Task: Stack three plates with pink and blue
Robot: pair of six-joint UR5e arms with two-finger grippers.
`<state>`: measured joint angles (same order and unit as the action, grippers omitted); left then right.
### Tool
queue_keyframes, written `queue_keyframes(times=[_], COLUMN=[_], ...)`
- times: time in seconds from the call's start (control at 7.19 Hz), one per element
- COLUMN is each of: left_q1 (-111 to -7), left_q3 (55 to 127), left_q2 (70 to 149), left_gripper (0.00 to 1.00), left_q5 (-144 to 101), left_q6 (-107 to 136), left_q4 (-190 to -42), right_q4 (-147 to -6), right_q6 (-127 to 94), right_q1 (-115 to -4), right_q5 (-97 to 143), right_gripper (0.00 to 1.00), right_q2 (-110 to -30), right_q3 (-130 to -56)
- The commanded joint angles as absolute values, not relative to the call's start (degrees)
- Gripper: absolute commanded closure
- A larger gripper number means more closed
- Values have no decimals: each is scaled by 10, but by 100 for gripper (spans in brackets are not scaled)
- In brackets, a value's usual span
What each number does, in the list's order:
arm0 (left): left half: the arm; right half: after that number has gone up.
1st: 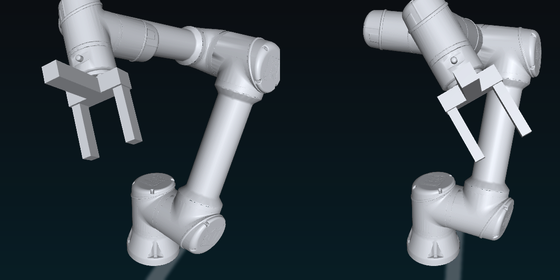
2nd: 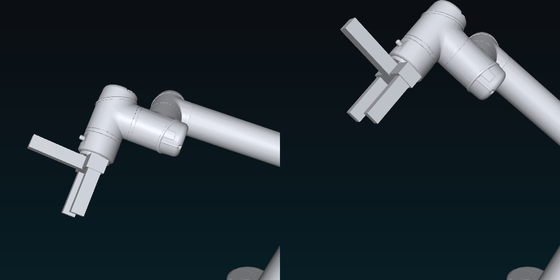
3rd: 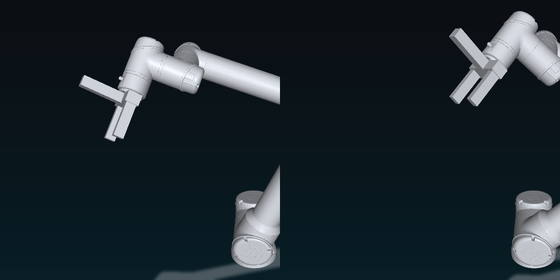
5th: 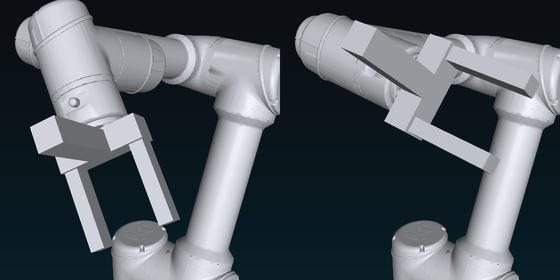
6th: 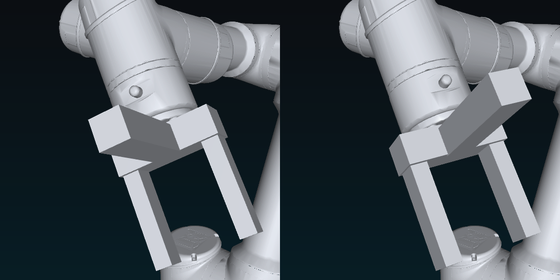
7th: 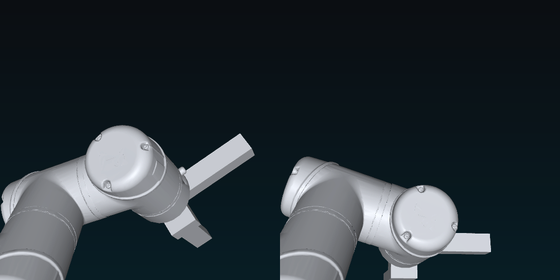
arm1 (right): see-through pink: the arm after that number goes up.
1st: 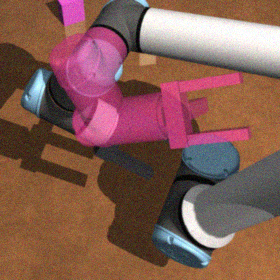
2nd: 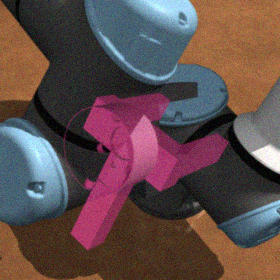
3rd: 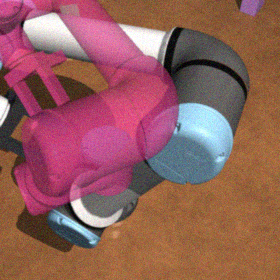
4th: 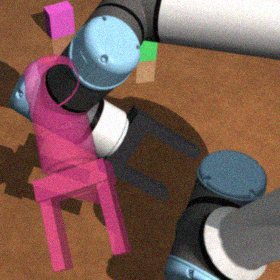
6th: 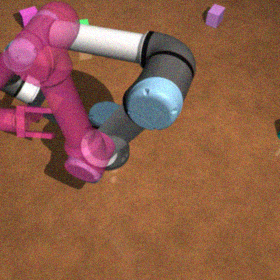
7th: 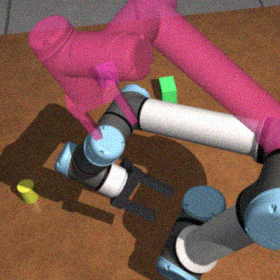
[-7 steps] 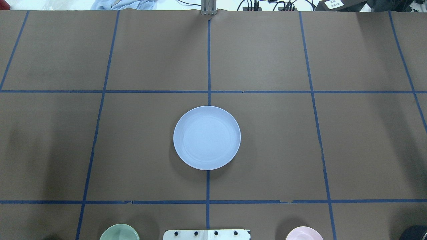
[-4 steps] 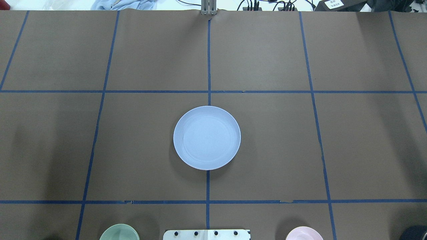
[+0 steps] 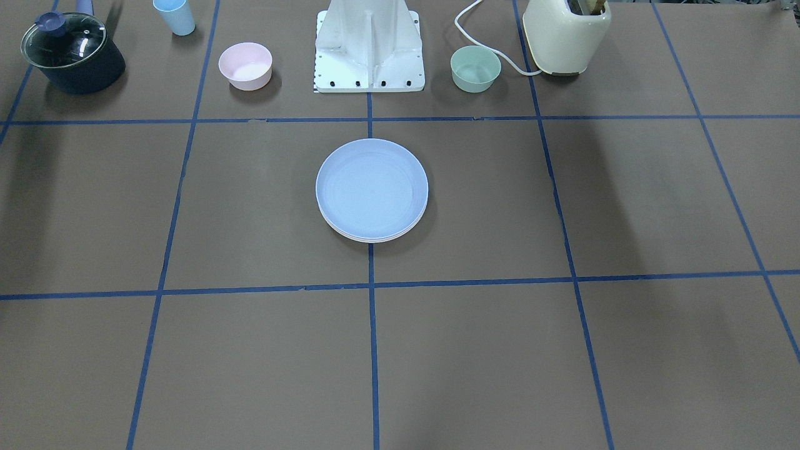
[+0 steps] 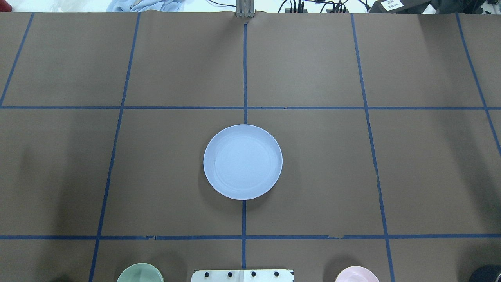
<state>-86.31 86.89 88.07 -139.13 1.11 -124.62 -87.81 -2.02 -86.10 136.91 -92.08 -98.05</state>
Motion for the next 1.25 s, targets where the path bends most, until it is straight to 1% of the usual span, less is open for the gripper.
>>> queue_keyframes(times=[0.0,0.28,0.56,0.7,1.11], left_q1=[-863,-864,-864,-864,-869], left_q3=[886,886,889,889,904], left_q2=[875,879,874,874,874], left_gripper=[0,0,0,0,0], left_q5=[-1386,-1386,-1386,-1386,-1388], left_q6=[11,11,11,10,11], left_q4=[-1227,-1227,-1228,-1228,-1227], right_q4=[-886,-883,-877,-876,-875], right_q6=[-21,-21,-24,-24,-23], right_q1=[-874,-875,-879,-879,-879], right_q5=[1371,1368,1372,1370,1370], right_gripper=[0,0,0,0,0], right_q2=[-930,-924,-949,-964,-969], right_q3=[-994,-991,-1030,-1034,-1045])
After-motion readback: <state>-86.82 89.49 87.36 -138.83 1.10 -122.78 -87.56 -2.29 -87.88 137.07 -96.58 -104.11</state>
